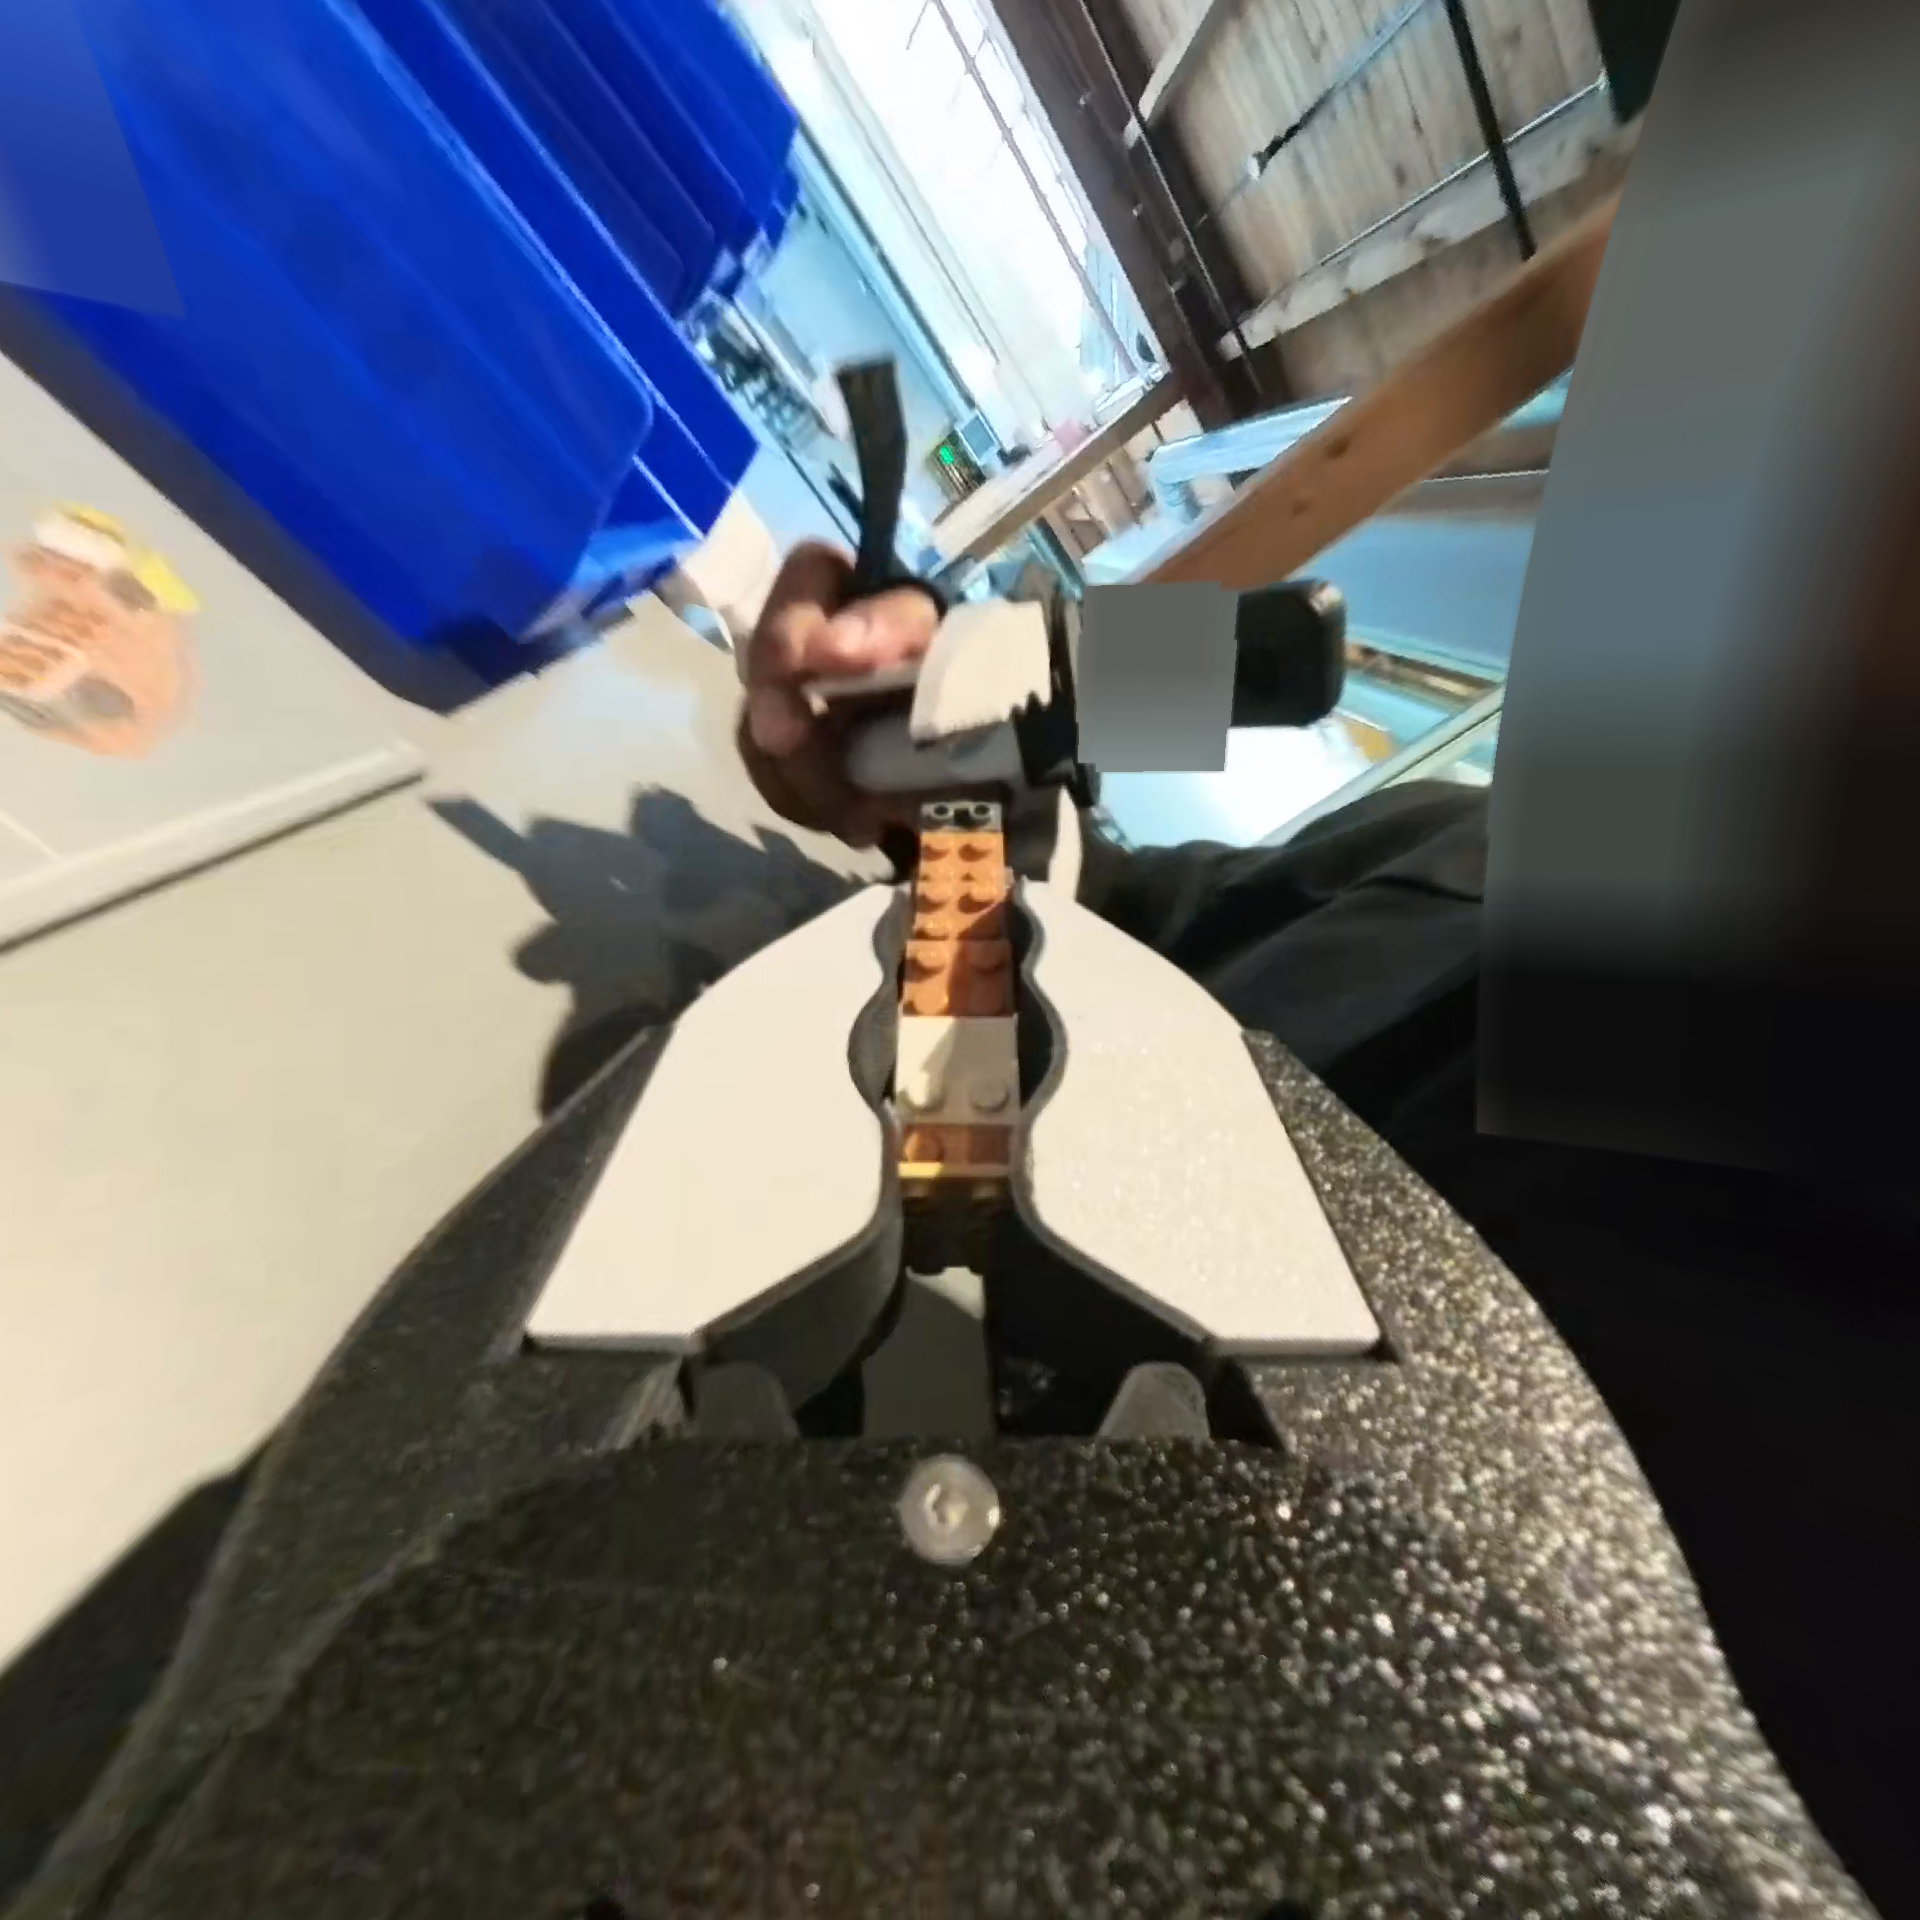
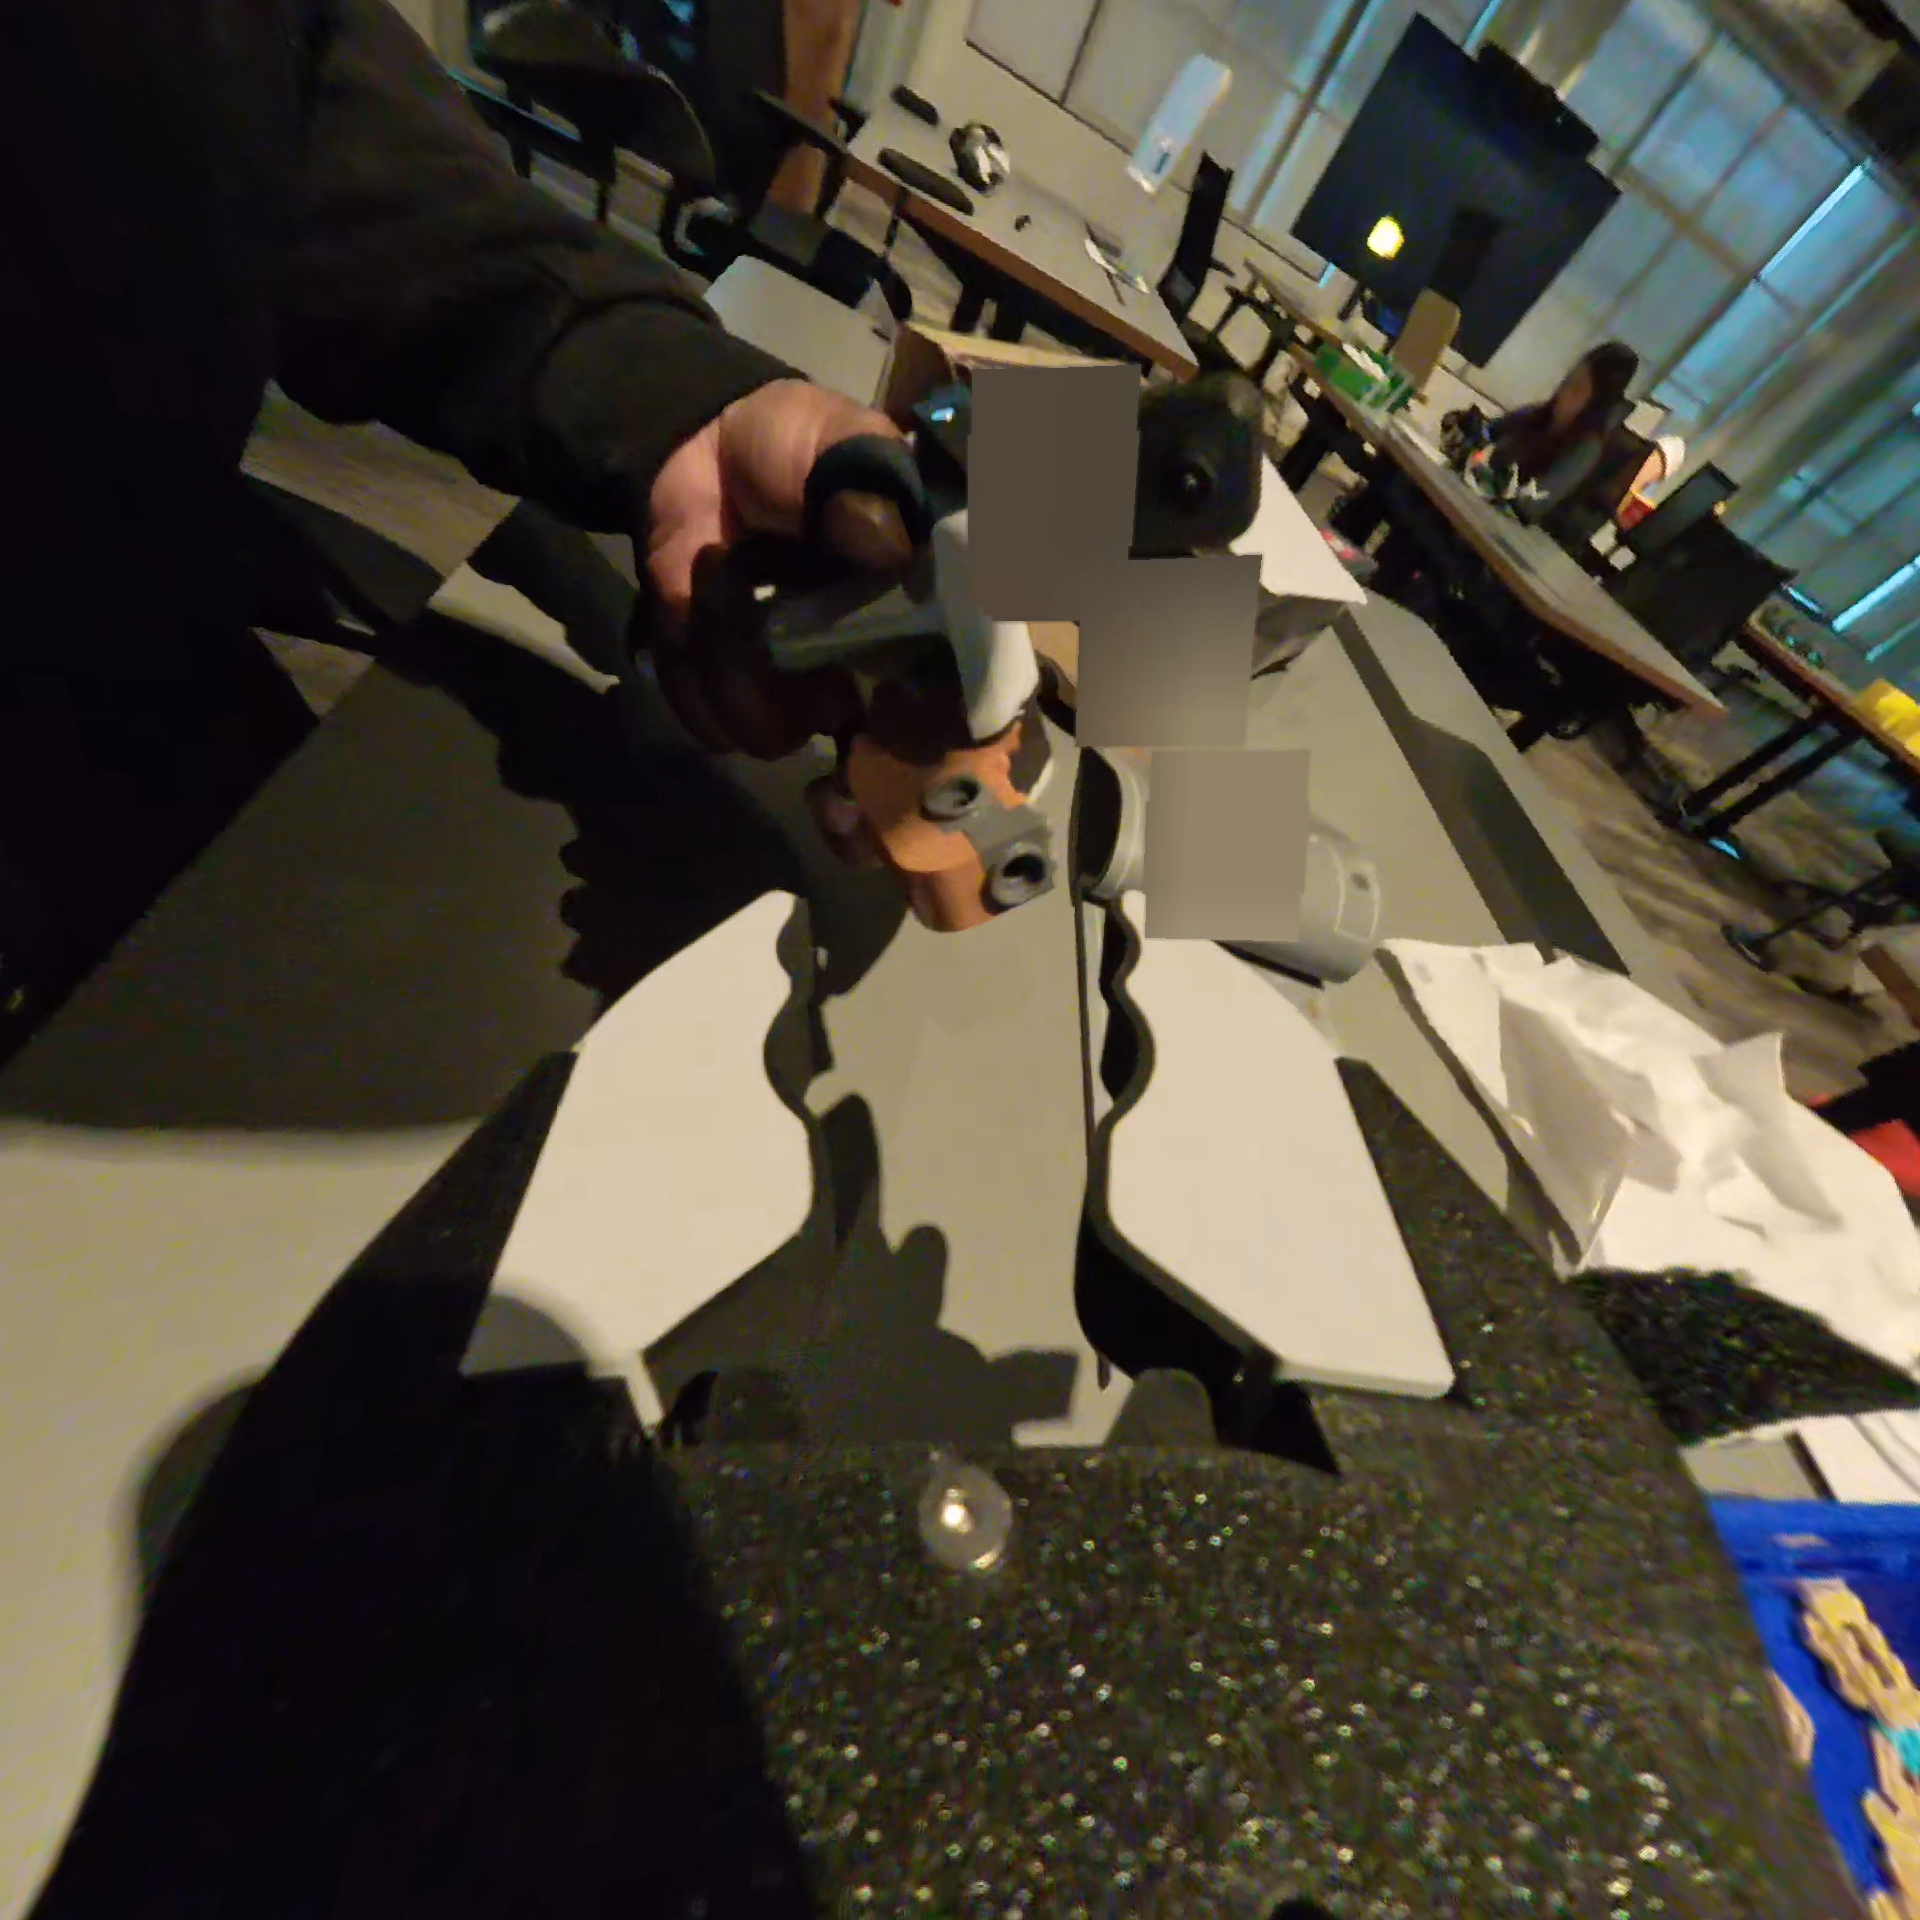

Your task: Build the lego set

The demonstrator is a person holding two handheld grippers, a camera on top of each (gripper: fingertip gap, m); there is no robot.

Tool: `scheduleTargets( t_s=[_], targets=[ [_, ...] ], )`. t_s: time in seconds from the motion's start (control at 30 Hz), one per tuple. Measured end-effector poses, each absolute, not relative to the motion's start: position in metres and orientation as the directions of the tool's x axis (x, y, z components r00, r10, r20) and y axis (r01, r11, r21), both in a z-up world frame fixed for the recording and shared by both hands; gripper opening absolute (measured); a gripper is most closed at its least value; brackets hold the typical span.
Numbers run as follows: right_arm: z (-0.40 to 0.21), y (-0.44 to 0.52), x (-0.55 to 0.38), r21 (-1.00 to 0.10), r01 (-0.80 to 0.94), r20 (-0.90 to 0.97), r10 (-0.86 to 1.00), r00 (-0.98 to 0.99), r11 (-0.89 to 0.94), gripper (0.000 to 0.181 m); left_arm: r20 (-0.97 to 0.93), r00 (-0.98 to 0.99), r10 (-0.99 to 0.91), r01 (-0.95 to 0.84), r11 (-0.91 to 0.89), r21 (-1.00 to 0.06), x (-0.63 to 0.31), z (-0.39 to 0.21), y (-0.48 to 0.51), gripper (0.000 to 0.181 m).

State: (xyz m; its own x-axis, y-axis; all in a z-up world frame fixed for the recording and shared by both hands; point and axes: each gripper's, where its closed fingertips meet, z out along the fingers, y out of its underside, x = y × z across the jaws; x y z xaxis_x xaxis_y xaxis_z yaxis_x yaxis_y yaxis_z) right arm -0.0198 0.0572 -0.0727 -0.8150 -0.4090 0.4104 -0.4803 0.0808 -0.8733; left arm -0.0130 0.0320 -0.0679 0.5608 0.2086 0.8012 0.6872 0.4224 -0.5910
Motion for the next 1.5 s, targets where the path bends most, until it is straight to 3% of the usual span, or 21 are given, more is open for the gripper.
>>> scheduleTargets(
  t_s=[0.47,1.5],
  targets=[
    [-0.078,0.070,-0.020,-0.849,-0.523,0.485,-0.504,-0.715,-0.075,0.039,0.914,0.400,0.069,0.820,0.418,-0.390,-0.020,-0.080,0.054,0.017],
    [-0.084,0.078,-0.015,-0.885,-0.461,0.414,-0.563,-0.715,-0.065,0.029,0.938,0.346,0.019,0.840,0.438,-0.319,-0.019,-0.085,0.064,0.017]
  ],
)
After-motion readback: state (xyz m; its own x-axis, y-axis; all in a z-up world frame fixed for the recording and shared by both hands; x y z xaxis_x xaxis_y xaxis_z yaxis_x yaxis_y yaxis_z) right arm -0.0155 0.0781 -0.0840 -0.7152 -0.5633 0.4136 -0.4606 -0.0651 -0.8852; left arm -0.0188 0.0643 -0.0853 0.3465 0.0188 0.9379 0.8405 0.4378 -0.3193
